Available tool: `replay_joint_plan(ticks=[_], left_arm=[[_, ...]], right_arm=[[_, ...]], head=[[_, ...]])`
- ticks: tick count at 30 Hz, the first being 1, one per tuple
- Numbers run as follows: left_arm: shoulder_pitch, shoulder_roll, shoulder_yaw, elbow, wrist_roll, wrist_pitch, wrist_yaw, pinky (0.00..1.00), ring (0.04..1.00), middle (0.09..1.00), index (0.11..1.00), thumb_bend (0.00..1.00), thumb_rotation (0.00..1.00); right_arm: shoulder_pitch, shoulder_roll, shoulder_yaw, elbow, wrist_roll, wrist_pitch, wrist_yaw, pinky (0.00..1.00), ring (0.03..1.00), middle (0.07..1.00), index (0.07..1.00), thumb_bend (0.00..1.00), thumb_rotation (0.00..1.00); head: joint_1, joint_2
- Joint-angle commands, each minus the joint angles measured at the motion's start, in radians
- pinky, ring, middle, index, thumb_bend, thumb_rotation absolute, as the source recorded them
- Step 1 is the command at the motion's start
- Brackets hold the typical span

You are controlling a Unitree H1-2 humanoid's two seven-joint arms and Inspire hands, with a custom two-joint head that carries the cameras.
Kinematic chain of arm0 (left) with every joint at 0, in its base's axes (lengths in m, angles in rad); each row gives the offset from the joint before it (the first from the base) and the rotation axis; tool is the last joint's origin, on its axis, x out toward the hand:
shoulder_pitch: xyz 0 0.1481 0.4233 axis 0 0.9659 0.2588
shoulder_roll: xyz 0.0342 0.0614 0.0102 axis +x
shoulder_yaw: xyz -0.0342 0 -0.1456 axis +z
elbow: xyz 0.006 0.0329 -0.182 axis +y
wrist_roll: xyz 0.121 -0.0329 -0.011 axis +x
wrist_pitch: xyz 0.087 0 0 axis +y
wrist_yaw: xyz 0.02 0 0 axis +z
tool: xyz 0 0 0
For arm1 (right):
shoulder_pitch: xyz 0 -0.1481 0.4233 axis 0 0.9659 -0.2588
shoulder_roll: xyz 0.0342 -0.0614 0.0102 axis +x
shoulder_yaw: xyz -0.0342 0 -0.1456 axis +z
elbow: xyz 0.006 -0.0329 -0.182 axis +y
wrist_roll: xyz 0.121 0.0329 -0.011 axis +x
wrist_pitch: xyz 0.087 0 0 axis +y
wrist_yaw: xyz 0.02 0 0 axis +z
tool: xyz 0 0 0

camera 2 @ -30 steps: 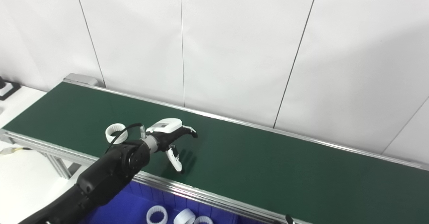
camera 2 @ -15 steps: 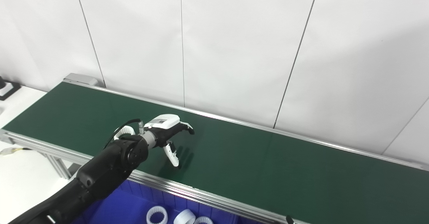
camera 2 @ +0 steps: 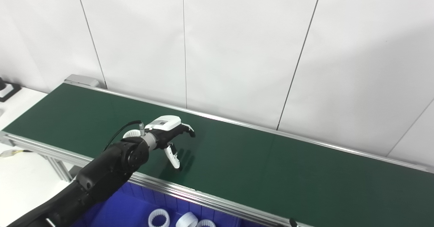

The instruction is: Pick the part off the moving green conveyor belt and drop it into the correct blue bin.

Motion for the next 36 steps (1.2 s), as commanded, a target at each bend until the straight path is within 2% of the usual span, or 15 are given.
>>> replay_joint_plan(ticks=[1, 7, 16, 24, 36], left_arm=[[-0.032, 0.026, 0.008, -0.006, 0.021, -0.022, 0.052, 0.83, 0.834, 0.857, 0.775, 0.85, 0.00], [-0.031, 0.027, 0.006, 0.028, 0.021, -0.037, 0.078, 0.84, 0.837, 0.853, 0.777, 0.84, 0.00], [-0.033, 0.027, -0.001, 0.095, 0.023, -0.097, 0.142, 0.85, 0.860, 0.872, 0.796, 0.84, 0.00], [-0.032, 0.024, -0.007, 0.116, 0.028, -0.098, 0.164, 0.88, 0.873, 0.885, 0.808, 0.83, 0.00], [-0.031, 0.028, -0.008, 0.114, 0.030, -0.077, 0.152, 0.89, 0.879, 0.883, 0.816, 0.82, 0.00]], right_arm=[[-0.003, 0.007, -0.004, -0.027, 0.012, -0.056, 0.005, 0.77, 0.846, 0.884, 0.993, 0.49, 1.00], [0.000, 0.007, -0.004, -0.031, 0.011, -0.055, 0.005, 0.77, 0.847, 0.885, 0.995, 0.49, 1.00], [0.004, 0.004, -0.001, -0.036, 0.009, -0.055, 0.009, 0.77, 0.848, 0.885, 0.992, 0.49, 1.00], [0.006, 0.000, 0.000, -0.040, 0.004, -0.058, 0.010, 0.76, 0.845, 0.886, 0.993, 0.48, 1.00], [0.016, -0.005, -0.002, -0.053, 0.000, -0.052, 0.009, 0.75, 0.839, 0.883, 0.990, 0.51, 1.00]], head=[[0.001, 0.001], [-0.001, 0.005], [-0.006, 0.008], [-0.010, 0.010], [-0.006, 0.017]])
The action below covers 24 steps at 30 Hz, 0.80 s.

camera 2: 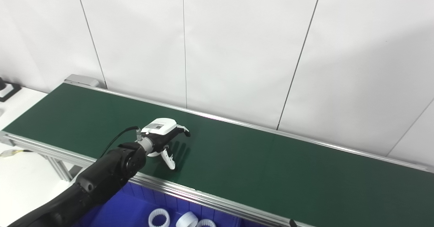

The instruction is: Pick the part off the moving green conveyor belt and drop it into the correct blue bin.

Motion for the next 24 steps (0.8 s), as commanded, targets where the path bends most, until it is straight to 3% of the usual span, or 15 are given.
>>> replay_joint_plan(ticks=[1, 24], left_arm=[[-0.034, 0.029, 0.007, -0.018, 0.014, 0.001, 0.022, 0.89, 0.878, 0.882, 0.816, 0.82, 0.00], [-0.032, 0.033, -0.002, -0.021, 0.027, 0.007, -0.003, 0.90, 0.849, 0.857, 0.786, 0.83, 0.00]], right_arm=[[-0.003, -0.001, -0.002, -0.034, 0.000, -0.053, 0.006, 0.75, 0.839, 0.884, 0.991, 0.51, 1.00], [0.000, -0.002, -0.002, -0.039, -0.007, -0.052, 0.004, 0.75, 0.840, 0.883, 0.991, 0.51, 1.00]], head=[[0.002, 0.002], [-0.002, 0.008]])
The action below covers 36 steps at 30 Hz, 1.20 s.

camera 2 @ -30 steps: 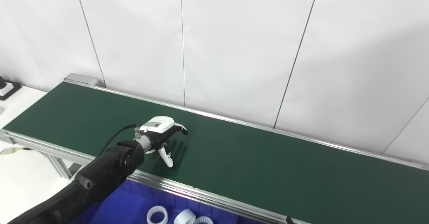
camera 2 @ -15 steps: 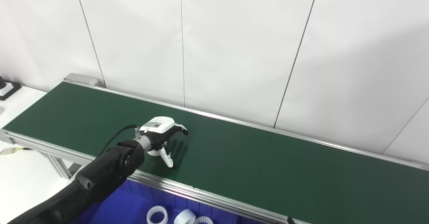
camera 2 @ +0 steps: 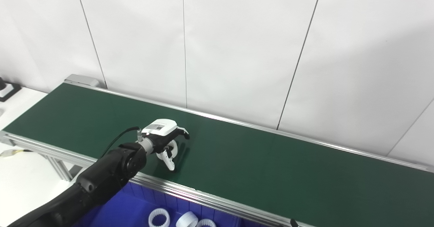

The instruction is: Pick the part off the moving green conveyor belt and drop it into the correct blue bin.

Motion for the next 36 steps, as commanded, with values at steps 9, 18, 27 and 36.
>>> replay_joint_plan(ticks=[9, 18, 27, 36], left_arm=[[-0.027, 0.032, 0.002, -0.020, 0.016, 0.008, 0.010, 0.90, 0.854, 0.865, 0.790, 0.84, 0.00], [-0.023, 0.023, 0.004, -0.010, 0.012, 0.014, 0.014, 0.92, 0.859, 0.857, 0.774, 0.83, 0.00], [-0.014, 0.005, -0.002, 0.053, 0.005, -0.062, 0.119, 0.82, 0.689, 0.725, 0.658, 0.79, 0.00], [-0.003, -0.016, -0.013, 0.119, 0.008, -0.122, 0.228, 0.68, 0.509, 0.488, 0.467, 0.50, 0.00]], right_arm=[[-0.002, 0.006, -0.003, -0.033, 0.004, -0.046, 0.003, 0.74, 0.841, 0.884, 0.994, 0.52, 1.00], [-0.004, 0.006, -0.002, -0.031, 0.009, -0.048, 0.006, 0.74, 0.842, 0.888, 0.994, 0.51, 1.00], [-0.005, 0.006, -0.004, -0.029, 0.013, -0.047, 0.008, 0.74, 0.836, 0.881, 0.985, 0.52, 1.00], [0.000, 0.004, -0.004, -0.039, 0.010, -0.046, 0.010, 0.74, 0.831, 0.880, 0.991, 0.52, 1.00]], head=[[-0.002, 0.001], [-0.005, 0.002], [-0.009, 0.003], [-0.008, 0.006]])
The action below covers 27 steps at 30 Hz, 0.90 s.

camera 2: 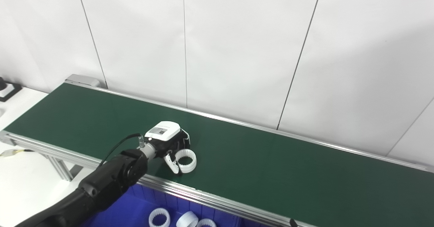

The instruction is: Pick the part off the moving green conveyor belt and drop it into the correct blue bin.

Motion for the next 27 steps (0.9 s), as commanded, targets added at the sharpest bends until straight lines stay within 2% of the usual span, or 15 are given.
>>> replay_joint_plan(ticks=[1, 12, 18, 22, 24, 27], left_arm=[[-0.010, 0.016, 0.001, 0.015, 0.011, 0.000, 0.034, 0.68, 0.509, 0.489, 0.465, 0.50, 0.00], [-0.010, 0.007, 0.001, 0.024, 0.004, -0.026, 0.070, 0.66, 0.489, 0.479, 0.482, 0.50, 0.00], [-0.001, 0.012, 0.006, -0.019, -0.006, -0.017, 0.050, 0.65, 0.473, 0.461, 0.491, 0.50, 0.00], [0.019, 0.018, 0.020, -0.103, -0.012, -0.004, 0.029, 0.65, 0.475, 0.464, 0.488, 0.51, 0.00], [0.044, 0.021, 0.040, -0.217, -0.033, 0.033, -0.025, 0.63, 0.490, 0.490, 0.472, 0.50, 0.00], [0.082, 0.014, 0.078, -0.378, -0.070, 0.079, -0.097, 0.67, 0.517, 0.512, 0.443, 0.50, 0.00]], right_arm=[[-0.002, 0.003, -0.004, -0.032, 0.004, -0.046, 0.002, 0.74, 0.831, 0.880, 0.991, 0.52, 1.00], [-0.004, 0.000, -0.009, -0.027, 0.010, -0.044, 0.006, 0.75, 0.836, 0.881, 0.989, 0.53, 1.00], [-0.001, 0.001, -0.010, -0.035, 0.009, -0.039, 0.007, 0.75, 0.837, 0.881, 0.987, 0.53, 1.00], [0.002, -0.002, -0.009, -0.040, 0.005, -0.041, 0.007, 0.74, 0.832, 0.879, 0.987, 0.52, 1.00], [0.003, -0.002, -0.010, -0.041, 0.009, -0.041, 0.009, 0.74, 0.830, 0.877, 0.988, 0.51, 1.00], [0.003, -0.001, -0.012, -0.040, 0.009, -0.038, 0.008, 0.74, 0.825, 0.876, 0.985, 0.51, 1.00]], head=[[0.001, 0.001], [0.002, 0.001], [0.001, 0.005], [-0.004, 0.009], [-0.006, 0.011], [-0.011, 0.016]])
